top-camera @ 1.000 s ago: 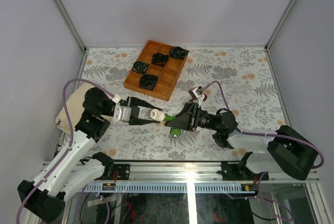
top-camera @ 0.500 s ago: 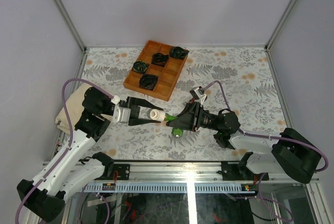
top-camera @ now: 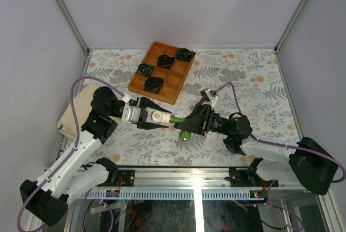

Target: Install the water faucets

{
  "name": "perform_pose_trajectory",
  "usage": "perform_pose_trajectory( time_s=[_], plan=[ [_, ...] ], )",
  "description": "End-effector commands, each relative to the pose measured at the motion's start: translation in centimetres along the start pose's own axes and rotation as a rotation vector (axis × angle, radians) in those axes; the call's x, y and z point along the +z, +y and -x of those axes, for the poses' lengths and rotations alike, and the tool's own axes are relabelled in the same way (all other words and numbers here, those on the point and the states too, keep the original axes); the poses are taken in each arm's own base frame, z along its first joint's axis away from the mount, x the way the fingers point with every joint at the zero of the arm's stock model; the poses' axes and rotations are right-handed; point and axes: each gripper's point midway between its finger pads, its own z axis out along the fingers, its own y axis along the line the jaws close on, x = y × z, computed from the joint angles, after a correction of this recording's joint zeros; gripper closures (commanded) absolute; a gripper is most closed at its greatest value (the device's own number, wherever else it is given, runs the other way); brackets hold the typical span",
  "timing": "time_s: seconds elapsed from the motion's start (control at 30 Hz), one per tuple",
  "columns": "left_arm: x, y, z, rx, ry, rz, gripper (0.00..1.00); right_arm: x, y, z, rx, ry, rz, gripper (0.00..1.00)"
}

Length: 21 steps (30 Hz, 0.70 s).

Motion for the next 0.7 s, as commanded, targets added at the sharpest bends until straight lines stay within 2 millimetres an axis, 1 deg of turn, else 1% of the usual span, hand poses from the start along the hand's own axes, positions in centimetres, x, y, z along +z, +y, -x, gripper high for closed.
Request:
perform_pose_trajectory(
  time_s=[0.0,0.03,0.1,0.13,0.17,0.2,0.27,0.3,0.37,0.43,0.47,0.5,0.57,0.67],
  plan=[
    [0.0,-0.1,0.4,-0.015,-0.001,0.008,0.51,0.9,3.1,1.5,-0.086,-0.055,0.097,1.0],
    [0.0,0.1,0.3,-0.017,0.001,0.017,0.47,0.9,3.0,1.5,-0.088,-0.056,0.095,1.0],
    [0.0,0.9,0.6,-0.037,0.001,0.066,0.19,0.9,3.1,1.5,-0.095,-0.06,0.1,1.0],
    [-0.1,1.4,0.8,-0.048,-0.002,0.102,0.14,0.8,3.1,1.6,-0.1,-0.062,0.104,1.0],
    [-0.2,1.9,1.0,-0.064,-0.006,0.138,0.04,0.8,3.0,1.5,-0.107,-0.064,0.101,1.0],
    [-0.2,2.3,1.0,-0.088,-0.013,0.171,0.0,0.8,2.9,1.6,-0.112,-0.069,0.097,1.0],
    [-0.4,2.7,1.5,-0.121,-0.042,0.221,0.0,0.7,2.8,1.7,-0.128,-0.079,0.091,1.0],
    [-0.5,3.0,2.0,-0.145,-0.071,0.259,0.0,0.6,2.7,1.8,-0.14,-0.084,0.088,1.0],
    [-1.1,4.4,3.0,-0.225,-0.132,0.377,0.0,0.7,2.5,1.9,-0.175,-0.092,0.075,1.0],
    [-2.4,6.7,3.8,-0.353,-0.191,0.565,0.0,0.7,2.2,2.1,-0.202,-0.1,0.055,1.0],
    [-3.0,7.3,4.1,-0.419,-0.206,0.628,0.0,0.8,2.0,2.3,-0.216,-0.103,0.046,1.0],
    [-3.5,7.5,3.9,-0.487,-0.201,0.676,0.0,0.8,1.9,2.4,-0.23,-0.106,0.036,1.0],
    [-4.0,7.4,4.9,-0.547,-0.229,0.714,0.0,0.9,1.5,2.5,-0.251,-0.108,0.015,1.0],
    [-4.0,6.7,6.3,-0.633,-0.291,0.707,0.0,0.9,1.3,2.7,-0.274,-0.114,0.002,1.0]
  ],
)
